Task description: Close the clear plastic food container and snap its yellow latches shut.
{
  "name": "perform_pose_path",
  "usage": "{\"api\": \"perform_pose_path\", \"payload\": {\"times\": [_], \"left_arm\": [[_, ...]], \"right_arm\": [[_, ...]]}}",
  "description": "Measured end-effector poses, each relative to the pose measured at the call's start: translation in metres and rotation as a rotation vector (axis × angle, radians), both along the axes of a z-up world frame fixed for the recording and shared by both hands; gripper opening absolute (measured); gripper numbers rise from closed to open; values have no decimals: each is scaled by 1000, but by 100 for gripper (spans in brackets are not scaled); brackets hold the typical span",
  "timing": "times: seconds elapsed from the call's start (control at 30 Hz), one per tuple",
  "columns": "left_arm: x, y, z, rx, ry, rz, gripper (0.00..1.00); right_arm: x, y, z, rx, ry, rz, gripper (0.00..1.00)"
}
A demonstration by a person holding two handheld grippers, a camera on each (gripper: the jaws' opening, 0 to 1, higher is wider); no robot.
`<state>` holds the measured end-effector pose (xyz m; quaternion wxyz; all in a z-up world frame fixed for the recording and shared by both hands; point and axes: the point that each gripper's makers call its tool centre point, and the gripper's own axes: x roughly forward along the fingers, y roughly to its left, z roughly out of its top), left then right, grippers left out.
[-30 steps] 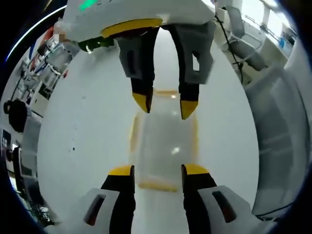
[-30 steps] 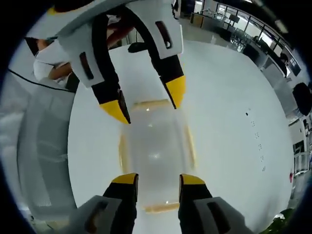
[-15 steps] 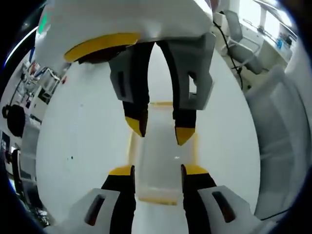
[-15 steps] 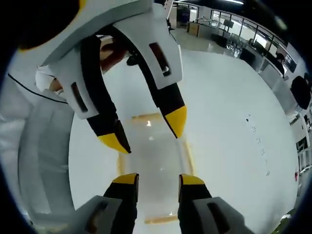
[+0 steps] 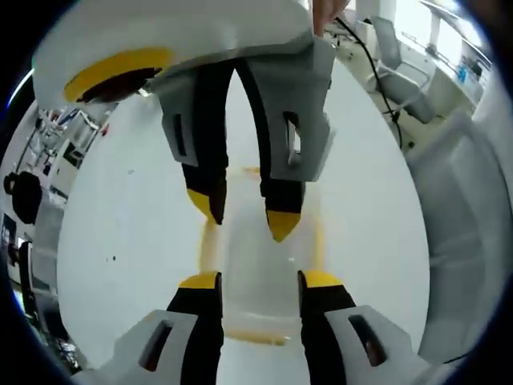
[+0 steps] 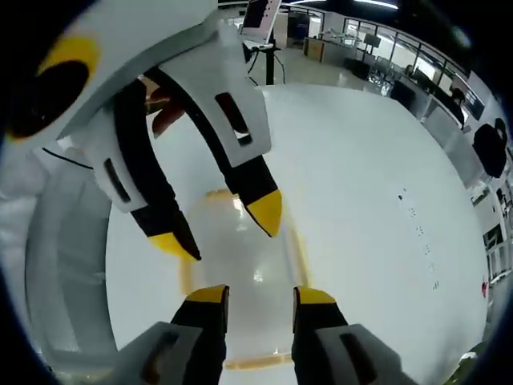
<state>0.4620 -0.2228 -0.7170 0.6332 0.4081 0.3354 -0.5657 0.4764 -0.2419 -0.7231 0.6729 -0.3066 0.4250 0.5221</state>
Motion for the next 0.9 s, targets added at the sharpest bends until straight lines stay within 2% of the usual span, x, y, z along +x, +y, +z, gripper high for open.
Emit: {"api": "perform_pose_path", "payload": {"times": [0.47,0.7,0.8,0.9], "left_arm": [[-14,6,-1,4,-6,-24,38],[-23,3,-3,4,-6,-32,42],[-24,4,-4,17,-30,-54,43],[-24,2,-4,7,-33,-44,44]], "right_arm": [[18,1,5,-9,-29,16,30],[21,2,2,-23,-19,26,32],[23,2,1,-25,-11,25,32],[22,2,-1,-36,-6,32,33]]}}
